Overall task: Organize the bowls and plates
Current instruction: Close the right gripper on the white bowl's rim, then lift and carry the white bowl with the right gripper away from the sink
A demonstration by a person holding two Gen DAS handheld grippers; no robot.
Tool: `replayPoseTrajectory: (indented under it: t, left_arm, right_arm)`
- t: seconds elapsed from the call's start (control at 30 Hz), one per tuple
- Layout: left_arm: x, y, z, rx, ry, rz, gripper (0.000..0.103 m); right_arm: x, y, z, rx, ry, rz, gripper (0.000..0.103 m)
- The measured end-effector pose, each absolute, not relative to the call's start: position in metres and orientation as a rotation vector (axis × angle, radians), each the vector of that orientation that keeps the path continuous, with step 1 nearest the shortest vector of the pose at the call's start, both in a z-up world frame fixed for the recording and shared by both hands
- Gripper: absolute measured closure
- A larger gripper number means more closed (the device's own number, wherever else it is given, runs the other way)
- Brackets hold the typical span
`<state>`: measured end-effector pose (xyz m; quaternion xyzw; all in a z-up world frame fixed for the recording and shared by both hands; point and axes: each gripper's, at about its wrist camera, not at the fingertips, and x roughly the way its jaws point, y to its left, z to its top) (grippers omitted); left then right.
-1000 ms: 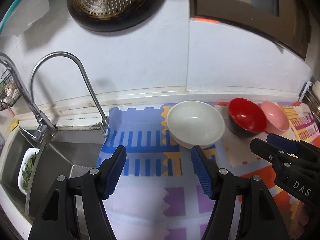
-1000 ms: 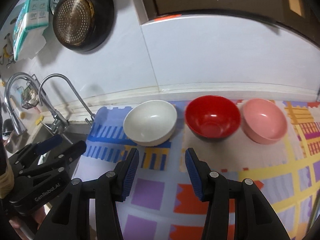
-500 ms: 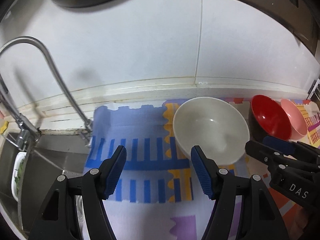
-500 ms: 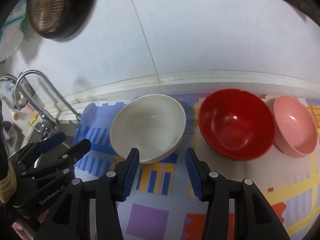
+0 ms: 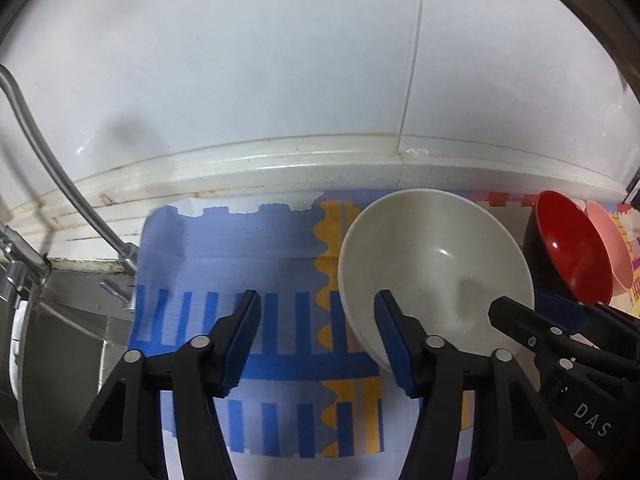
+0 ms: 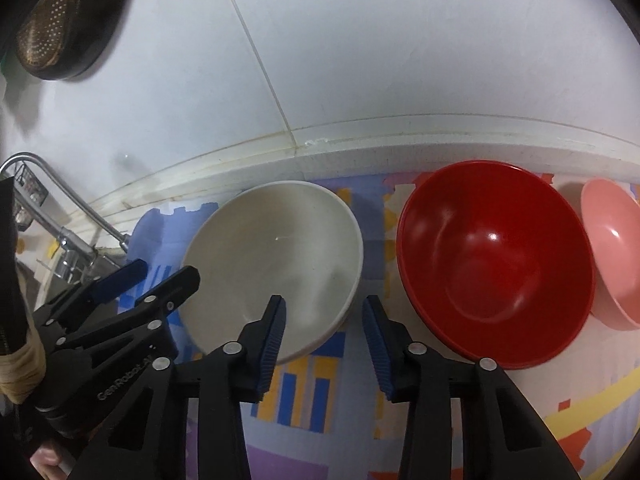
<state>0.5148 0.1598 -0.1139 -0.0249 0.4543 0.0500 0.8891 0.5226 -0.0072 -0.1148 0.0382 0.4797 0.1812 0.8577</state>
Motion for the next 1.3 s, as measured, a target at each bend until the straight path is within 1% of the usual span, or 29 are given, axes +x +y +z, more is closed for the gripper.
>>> replayPoseTrajectory:
  t: [0.07,0.17,0.2,0.23,0.27,0.3,0.4,0.7,0.97,1.3]
  left_arm:
    - [0.518,0.160,-0.118,-0.058,0.956,0.099,0.054]
    - [0.521,0.160,-0.123,-0.083,0.973,0.071,0.066]
    - [0.522,0.160,-0.124,-0.095,0.979,0.057,0.071]
    - [0.523,0.160,-0.125,-0.106,0.984,0.048,0.078]
    - [0.524,0.160,-0.125,-0.116,0.990,0.040,0.082]
    - [0.525,0.158,-0.127,-0.120,0.997,0.033,0.088]
    - [0.526,0.153,-0.128,-0.101,0.997,0.056,0.089]
    - [0.504,0.146,-0.118,-0.124,0.995,0.060,0.089]
    - [0.468,0.140,-0.098,-0.161,0.954,0.044,0.089]
    - [0.418,0.102,-0.080,-0.140,0.936,0.019,0.088]
  right_arm:
    - [0.523,-0.006,-0.116,0.070,1.006,0.379,0.068]
    - [0.524,-0.005,-0.118,0.049,1.009,0.371,0.073]
    - [0.525,-0.004,-0.119,0.047,1.013,0.368,0.077]
    - [0.526,-0.004,-0.120,0.047,1.014,0.368,0.078]
    - [0.526,-0.003,-0.120,0.048,1.014,0.366,0.079]
    - [0.527,-0.002,-0.120,0.050,1.014,0.366,0.080]
    - [0.527,-0.002,-0.117,0.057,1.012,0.362,0.083]
    - [0.521,-0.007,-0.110,0.082,1.051,0.365,0.084]
    - [0.494,-0.016,-0.092,0.078,1.049,0.373,0.084]
    - [0.445,-0.045,-0.073,0.059,1.050,0.379,0.084]
